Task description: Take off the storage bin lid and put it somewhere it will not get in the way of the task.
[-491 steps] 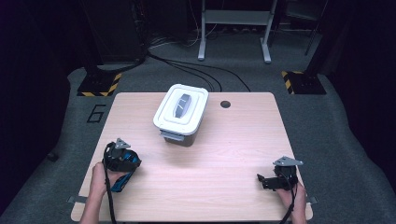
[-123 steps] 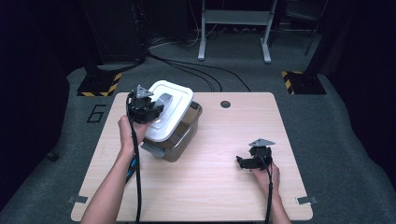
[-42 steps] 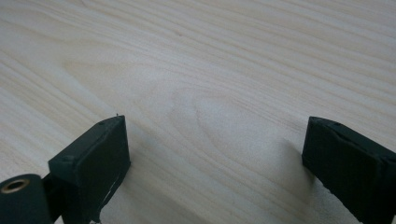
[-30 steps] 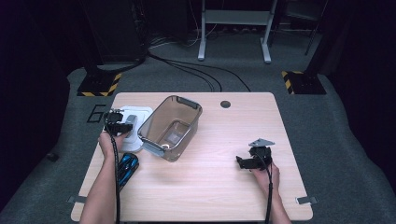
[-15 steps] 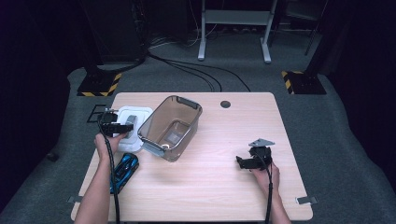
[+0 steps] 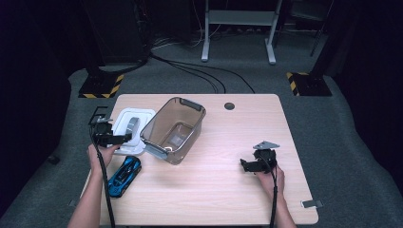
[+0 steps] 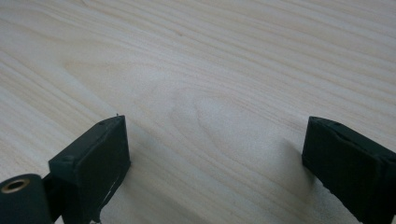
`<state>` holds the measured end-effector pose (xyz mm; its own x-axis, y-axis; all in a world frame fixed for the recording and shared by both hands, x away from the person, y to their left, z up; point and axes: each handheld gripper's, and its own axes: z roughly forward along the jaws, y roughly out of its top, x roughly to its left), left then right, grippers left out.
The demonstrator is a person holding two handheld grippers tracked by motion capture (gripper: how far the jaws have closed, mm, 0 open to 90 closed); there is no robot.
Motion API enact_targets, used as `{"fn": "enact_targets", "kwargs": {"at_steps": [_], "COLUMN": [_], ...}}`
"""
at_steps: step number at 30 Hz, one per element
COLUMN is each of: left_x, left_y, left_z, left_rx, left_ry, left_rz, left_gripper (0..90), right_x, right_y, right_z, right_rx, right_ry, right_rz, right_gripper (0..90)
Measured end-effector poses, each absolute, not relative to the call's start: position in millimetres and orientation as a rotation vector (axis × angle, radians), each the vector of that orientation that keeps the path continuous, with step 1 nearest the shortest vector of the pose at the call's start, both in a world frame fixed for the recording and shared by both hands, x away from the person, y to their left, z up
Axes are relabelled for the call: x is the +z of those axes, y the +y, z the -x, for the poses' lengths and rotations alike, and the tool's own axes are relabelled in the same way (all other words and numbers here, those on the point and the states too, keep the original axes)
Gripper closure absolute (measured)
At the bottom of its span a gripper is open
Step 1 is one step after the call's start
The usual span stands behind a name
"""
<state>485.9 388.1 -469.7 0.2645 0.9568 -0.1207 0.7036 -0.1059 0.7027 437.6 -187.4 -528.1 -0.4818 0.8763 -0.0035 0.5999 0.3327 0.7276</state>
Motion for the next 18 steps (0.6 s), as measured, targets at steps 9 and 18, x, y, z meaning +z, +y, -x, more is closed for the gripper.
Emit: {"fn": "enact_targets", "kwargs": {"at_steps": [9, 18], "left_x": [-472.5, -470.7], "left_y": [380.7, 377.4], "left_z": [-460.4, -440.1], "left_rx": [0.511, 0.557], "left_ry": [1.429, 1.364], "left_rz": [-1.914, -1.930], "left_gripper": [0.0, 0.0], "right_x": [-528.1, -528.1], "right_y": [-187.7, -187.6], "right_z": [-437.9, -437.8], "right_rx": [0.946, 0.945], "right_ry": [2.209, 2.208], "right_rz": [-1.294, -1.296], "right_gripper": [6.4, 6.4]}}
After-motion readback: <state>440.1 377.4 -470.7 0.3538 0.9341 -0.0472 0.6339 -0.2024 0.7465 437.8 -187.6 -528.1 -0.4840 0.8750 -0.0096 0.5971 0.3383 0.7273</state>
